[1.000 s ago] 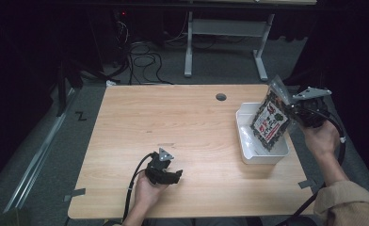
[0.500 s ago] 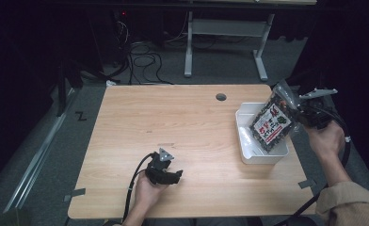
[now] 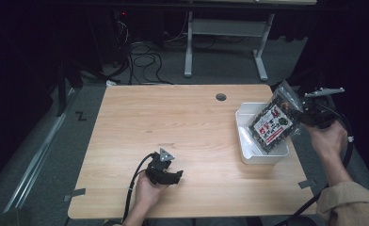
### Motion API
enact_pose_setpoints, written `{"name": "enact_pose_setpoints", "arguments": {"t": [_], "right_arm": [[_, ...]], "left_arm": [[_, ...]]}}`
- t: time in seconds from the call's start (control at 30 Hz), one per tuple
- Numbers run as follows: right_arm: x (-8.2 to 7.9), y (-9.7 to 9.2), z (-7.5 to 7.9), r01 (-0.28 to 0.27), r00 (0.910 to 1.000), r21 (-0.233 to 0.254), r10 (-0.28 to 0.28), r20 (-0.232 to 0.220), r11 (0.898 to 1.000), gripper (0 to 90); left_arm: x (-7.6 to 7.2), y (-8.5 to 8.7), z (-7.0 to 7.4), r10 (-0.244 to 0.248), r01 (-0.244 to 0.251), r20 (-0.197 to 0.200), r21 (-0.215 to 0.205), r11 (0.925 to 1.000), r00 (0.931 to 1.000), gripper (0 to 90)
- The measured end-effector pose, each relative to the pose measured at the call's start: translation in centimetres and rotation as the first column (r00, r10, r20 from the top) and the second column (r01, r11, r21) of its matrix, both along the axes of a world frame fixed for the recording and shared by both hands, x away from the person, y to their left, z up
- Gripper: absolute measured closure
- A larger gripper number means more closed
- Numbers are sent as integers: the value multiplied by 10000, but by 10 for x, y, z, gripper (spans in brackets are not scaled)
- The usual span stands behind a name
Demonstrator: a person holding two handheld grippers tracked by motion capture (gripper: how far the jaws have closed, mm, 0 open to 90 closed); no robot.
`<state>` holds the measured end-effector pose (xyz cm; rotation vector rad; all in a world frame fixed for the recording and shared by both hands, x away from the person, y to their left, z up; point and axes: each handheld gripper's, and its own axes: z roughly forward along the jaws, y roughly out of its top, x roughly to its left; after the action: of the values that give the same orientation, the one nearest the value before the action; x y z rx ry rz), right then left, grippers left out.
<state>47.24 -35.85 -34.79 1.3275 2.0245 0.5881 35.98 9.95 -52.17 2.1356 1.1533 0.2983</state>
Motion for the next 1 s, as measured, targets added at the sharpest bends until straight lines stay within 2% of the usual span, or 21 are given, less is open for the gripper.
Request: {"name": "enact_pose_setpoints", "arguments": {"t": [0.1, 0.27, 0.33, 0.4, 0.43, 0.53, 0.67, 0.73, 0.77, 0.83, 0.9, 0.93, 0.97, 1.0], "right_arm": [[-2, 2, 5, -114, 9998, 226, 109, 183, 9997, 546], [-5, 7, 9, -278, 9990, 211, 270, 368, 9994, 510], [-7, 7, 10, -291, 9979, 222, 277, 590, 9993, 501], [-9, 8, 14, -281, 9961, 364, 249, 843, 9989, 497], [-14, 10, 18, -468, 9930, 604, 399, 1112, 9971, 497], [-19, 14, 22, -758, 9896, 850, 645, 1289, 9935, 500], [-28, 23, 26, -1374, 9822, 1279, 1183, 1462, 9822, 497], [-34, 32, 27, -1823, 9758, 1631, 1580, 1512, 9696, 495], [-34, 32, 27, -1823, 9758, 1631, 1580, 1512, 9696, 495], [-40, 39, 29, -2098, 9701, 1761, 1822, 1603, 9618, 495], [-48, 51, 31, -2665, 9569, 2005, 2340, 1719, 9428, 489], [-48, 51, 31, -2665, 9569, 2005, 2340, 1719, 9428, 489], [-52, 55, 33, -2824, 9525, 2044, 2488, 1754, 9373, 489], [-58, 64, 35, -3226, 9405, 2182, 2859, 1835, 9210, 486]], "left_arm": [[0, 0, 0, 7, -7, 26, -17, 10000, 10000, 326], [0, 0, 0, -19, 19, 21, -1, 10000, 10000, 326], [0, 0, 1, -5, 5, 47, -30, 10000, 10000, 326], [0, 0, 1, 15, -15, 47, -38, 10000, 10000, 326], [0, 0, 1, 19, -19, 52, -33, 10000, 10000, 326], [-1, 0, 1, -2, 3, 106, -22, 10000, 9999, 326], [-1, 0, 1, -20, 20, 122, -3, 10000, 9999, 326], [-1, 0, 2, -7, 7, 144, -17, 10000, 9999, 326], [-1, 0, 2, -5, 6, 157, -16, 10000, 9999, 326], [-2, 0, 2, -18, 19, 183, -25, 10000, 9998, 326], [-2, -1, 2, -42, 41, 176, 18, 10000, 9998, 325], [-2, -1, 2, -51, 51, 161, 35, 10000, 9999, 325], [-2, -1, 2, -58, 58, 158, 46, 10000, 9999, 325], [-2, -1, 2, -63, 63, 156, 46, 10000, 9999, 325]]}}
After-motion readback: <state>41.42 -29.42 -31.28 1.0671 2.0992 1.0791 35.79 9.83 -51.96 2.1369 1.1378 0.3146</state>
